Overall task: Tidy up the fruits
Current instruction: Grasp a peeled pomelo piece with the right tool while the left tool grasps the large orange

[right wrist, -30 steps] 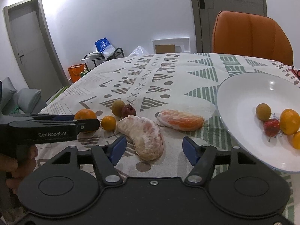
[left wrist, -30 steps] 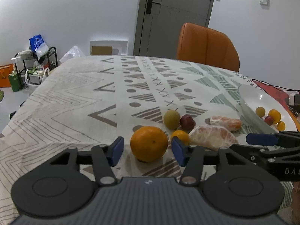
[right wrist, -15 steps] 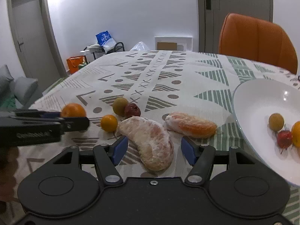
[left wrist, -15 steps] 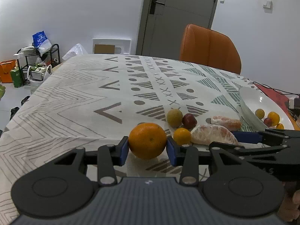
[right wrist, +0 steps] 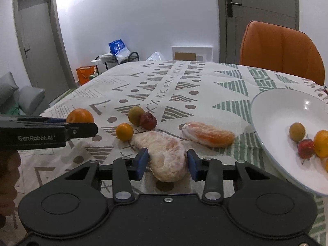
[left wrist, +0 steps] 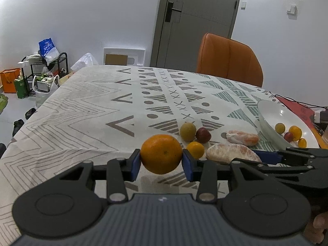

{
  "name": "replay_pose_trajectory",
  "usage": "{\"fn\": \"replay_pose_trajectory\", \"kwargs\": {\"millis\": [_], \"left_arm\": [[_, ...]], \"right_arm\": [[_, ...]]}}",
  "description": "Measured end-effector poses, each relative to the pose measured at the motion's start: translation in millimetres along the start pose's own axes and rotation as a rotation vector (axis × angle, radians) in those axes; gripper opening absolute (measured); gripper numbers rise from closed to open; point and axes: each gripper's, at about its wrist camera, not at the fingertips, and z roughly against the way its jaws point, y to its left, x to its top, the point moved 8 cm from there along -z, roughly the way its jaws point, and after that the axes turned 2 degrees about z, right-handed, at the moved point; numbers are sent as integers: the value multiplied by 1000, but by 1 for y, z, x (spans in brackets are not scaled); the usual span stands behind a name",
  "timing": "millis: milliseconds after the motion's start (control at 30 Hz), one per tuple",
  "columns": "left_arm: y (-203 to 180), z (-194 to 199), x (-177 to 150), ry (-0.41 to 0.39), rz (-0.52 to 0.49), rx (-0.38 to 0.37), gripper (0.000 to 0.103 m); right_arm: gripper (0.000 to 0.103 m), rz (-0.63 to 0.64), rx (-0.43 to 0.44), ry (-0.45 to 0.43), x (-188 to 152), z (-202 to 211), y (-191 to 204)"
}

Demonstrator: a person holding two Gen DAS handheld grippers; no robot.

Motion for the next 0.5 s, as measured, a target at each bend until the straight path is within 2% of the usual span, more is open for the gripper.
{"fn": "replay_pose_trajectory", "kwargs": {"millis": [500], "left_arm": [[-30,9,-2,-12,-32,-52,41]], "right_arm": [[36,-70,-30,-86,2,42,-22]]}}
